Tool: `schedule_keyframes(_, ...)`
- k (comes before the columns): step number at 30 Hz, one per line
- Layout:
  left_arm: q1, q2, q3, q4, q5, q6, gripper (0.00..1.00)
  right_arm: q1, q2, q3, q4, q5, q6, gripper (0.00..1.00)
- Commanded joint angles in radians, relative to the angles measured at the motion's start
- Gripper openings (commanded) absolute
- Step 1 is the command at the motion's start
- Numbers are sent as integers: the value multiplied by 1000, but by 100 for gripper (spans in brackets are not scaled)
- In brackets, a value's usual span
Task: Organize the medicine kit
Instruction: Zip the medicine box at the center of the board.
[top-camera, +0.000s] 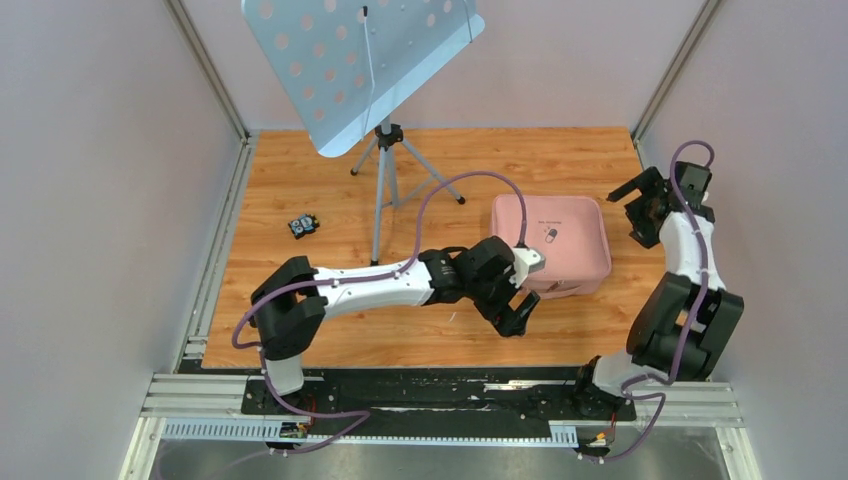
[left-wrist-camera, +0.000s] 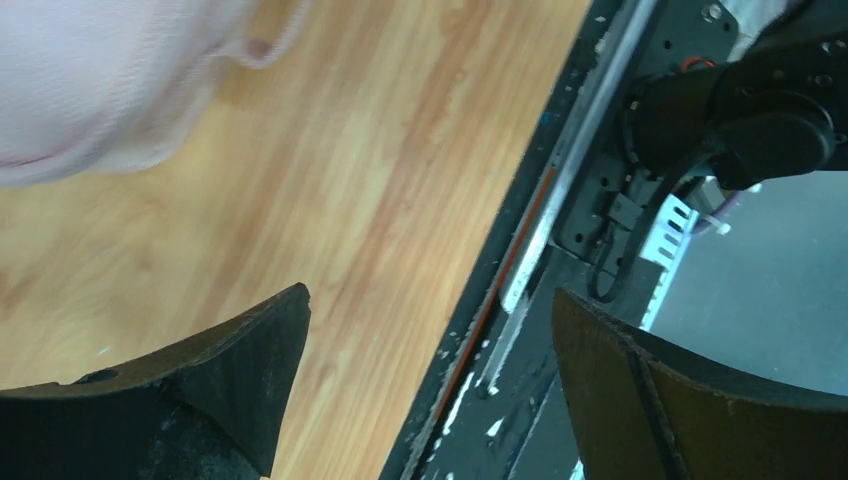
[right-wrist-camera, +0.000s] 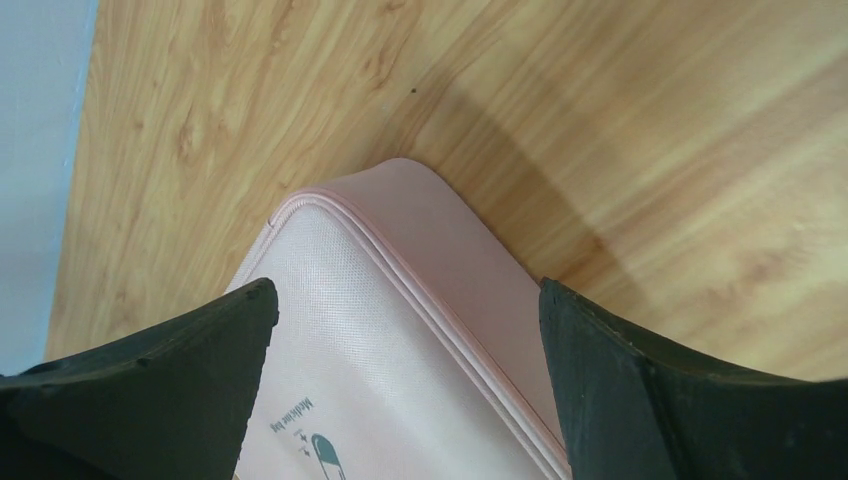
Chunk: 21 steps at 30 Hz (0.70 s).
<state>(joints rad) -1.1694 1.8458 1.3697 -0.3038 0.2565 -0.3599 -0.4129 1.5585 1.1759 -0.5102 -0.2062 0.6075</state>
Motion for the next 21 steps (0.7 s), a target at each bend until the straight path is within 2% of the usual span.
schedule_keyframes(1,39,-102,37,-83,-115,78,98,-1,-231,-56,-48,162,-24,100)
schedule_keyframes(6,91,-107,94,-140,-177,141,99,-1,-499,-177,-68,134,5,100)
schedule_keyframes(10,172,-98,99,-104,-125,136,99,4,-670,-287,-99,-30,62,100)
schedule_keyframes(15,209,-27,192,-110,-126,162,99,61,-775,-441,-126,-146,175,100)
schedule_keyframes(21,256,97,290,-84,-118,132,99,73,-840,-503,-167,-147,218,100)
